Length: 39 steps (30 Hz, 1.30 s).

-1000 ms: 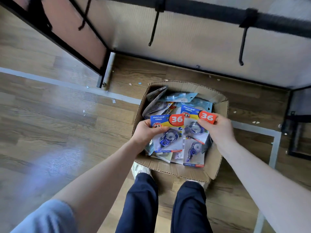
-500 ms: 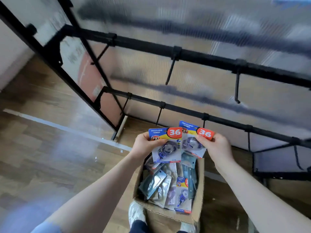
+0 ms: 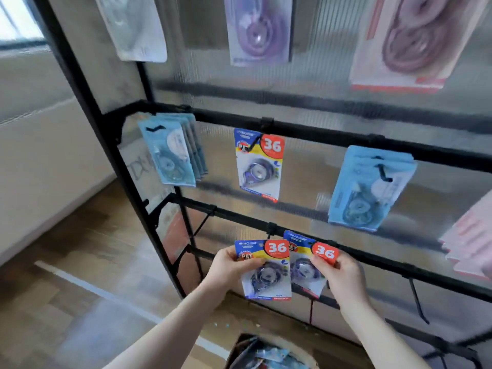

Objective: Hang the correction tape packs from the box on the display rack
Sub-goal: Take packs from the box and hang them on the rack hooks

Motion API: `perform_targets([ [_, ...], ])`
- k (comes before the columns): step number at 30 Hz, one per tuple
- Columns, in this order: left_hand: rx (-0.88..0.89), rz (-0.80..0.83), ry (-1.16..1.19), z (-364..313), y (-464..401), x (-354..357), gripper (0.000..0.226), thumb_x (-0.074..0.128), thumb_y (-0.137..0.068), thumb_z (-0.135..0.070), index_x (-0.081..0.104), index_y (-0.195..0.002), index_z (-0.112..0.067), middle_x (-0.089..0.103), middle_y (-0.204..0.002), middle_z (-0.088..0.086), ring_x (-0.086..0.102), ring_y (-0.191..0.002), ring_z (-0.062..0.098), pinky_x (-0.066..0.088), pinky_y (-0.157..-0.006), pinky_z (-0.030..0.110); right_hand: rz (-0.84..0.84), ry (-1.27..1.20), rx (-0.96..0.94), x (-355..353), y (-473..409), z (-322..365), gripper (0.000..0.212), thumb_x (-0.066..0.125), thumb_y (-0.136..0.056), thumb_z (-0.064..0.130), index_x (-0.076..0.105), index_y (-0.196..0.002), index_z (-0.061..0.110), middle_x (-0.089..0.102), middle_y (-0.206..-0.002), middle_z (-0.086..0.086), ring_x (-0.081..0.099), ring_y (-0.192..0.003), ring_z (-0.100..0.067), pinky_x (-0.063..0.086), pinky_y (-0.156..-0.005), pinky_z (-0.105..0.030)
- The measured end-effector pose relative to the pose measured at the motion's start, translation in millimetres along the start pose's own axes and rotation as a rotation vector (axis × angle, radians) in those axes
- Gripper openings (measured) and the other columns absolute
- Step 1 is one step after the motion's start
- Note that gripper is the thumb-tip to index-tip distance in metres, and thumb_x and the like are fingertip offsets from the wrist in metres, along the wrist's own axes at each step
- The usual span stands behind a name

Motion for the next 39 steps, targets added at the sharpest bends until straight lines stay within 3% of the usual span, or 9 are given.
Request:
perform_targets([
  [2,0.029,-0.006,0.000,-21,4,0,0.014,0.078,-0.073,-0.005,0.069,-0.084,-0.007,0.075,-0.080,0.005,0.072,-0.073,0.018,0.057,-0.064,0.027,0.005,0.003,-0.032,-2,-2,22,0.006,0.072,-0.081,0.008,0.068,-0.077,0.012,0.069,-0.074,0.002,0.062,-0.069,-0.012,0.046,-0.055,-0.014],
  [5,0.080,0.001,-0.003,-50,7,-6,0.032,0.088,-0.061,-0.016,0.071,-0.086,-0.006,0.075,-0.086,0.010,0.072,-0.080,0.025,0.058,-0.076,0.038,0.010,-0.027,-0.067,-4,-6,50,0.003,0.073,-0.080,0.009,0.070,-0.081,0.008,0.071,-0.077,-0.002,0.064,-0.070,-0.014,0.048,-0.057,-0.017],
  [8,0.122,-0.008,-0.029,-73,8,-14,0.013,0.076,-0.074,-0.002,0.070,-0.085,-0.006,0.075,-0.079,0.004,0.072,-0.073,0.017,0.056,-0.066,0.026,0.020,-0.043,-0.121,-2,-8,75,0.006,0.071,-0.081,0.006,0.069,-0.085,0.010,0.070,-0.079,0.001,0.063,-0.072,-0.009,0.046,-0.056,-0.008],
  [12,0.162,-0.038,-0.020,-99,10,-24,0.014,0.075,-0.076,0.000,0.071,-0.088,-0.005,0.075,-0.083,0.006,0.071,-0.075,0.020,0.055,-0.064,0.025,0.023,-0.040,-0.146,0,-11,99,0.007,0.072,-0.080,0.008,0.068,-0.083,0.012,0.069,-0.079,-0.001,0.063,-0.074,-0.014,0.046,-0.061,-0.020],
  [17,0.201,-0.026,-0.009,-129,10,-29,0.018,0.075,-0.076,-0.001,0.070,-0.093,-0.005,0.075,-0.086,0.008,0.073,-0.078,0.021,0.056,-0.064,0.025,0.030,-0.011,-0.179,2,-12,123,0.013,0.072,-0.081,0.013,0.064,-0.076,0.021,0.069,-0.080,0.002,0.063,-0.078,-0.012,0.047,-0.065,-0.024],
  [23,0.241,0.011,-0.038,-154,11,-30,0.029,0.078,-0.072,-0.011,0.069,-0.099,-0.005,0.075,-0.093,0.009,0.072,-0.086,0.025,0.058,-0.075,0.034,-0.002,0.010,-0.199,3,-11,144,0.014,0.073,-0.081,0.017,0.062,-0.078,0.025,0.068,-0.083,0.004,0.063,-0.081,-0.013,0.049,-0.071,-0.030],
  [33,0.285,0.062,-0.005,-175,10,-23,0.028,0.076,-0.074,-0.017,0.067,-0.099,-0.007,0.075,-0.092,0.008,0.072,-0.086,0.025,0.057,-0.077,0.035,-0.021,0.019,-0.257,-6,-1,163,0.015,0.072,-0.081,0.013,0.062,-0.078,0.023,0.069,-0.083,0.001,0.064,-0.080,-0.015,0.049,-0.068,-0.029],
  [36,0.268,0.068,0.000,-175,5,-20,0.033,0.076,-0.075,-0.022,0.065,-0.102,-0.007,0.074,-0.096,0.011,0.072,-0.088,0.027,0.056,-0.084,0.042,-0.045,0.012,-0.270,-11,3,166,0.016,0.072,-0.081,0.010,0.062,-0.077,0.022,0.068,-0.081,0.002,0.063,-0.077,-0.011,0.050,-0.063,-0.022],
  [39,0.254,0.076,-0.023,-174,0,-19,0.026,0.071,-0.083,-0.018,0.063,-0.105,-0.006,0.074,-0.096,0.009,0.072,-0.088,0.025,0.058,-0.080,0.037,-0.049,0.010,-0.271,-14,6,165,0.014,0.070,-0.082,0.009,0.062,-0.078,0.020,0.068,-0.081,0.002,0.063,-0.077,-0.010,0.051,-0.058,-0.017],
])
Point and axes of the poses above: each hand's wrist, its own y-axis away from the middle knuckle, its own x-axis out of the palm, z = x × y, the point moved 2 cm from there along -y, towards the middle knuckle
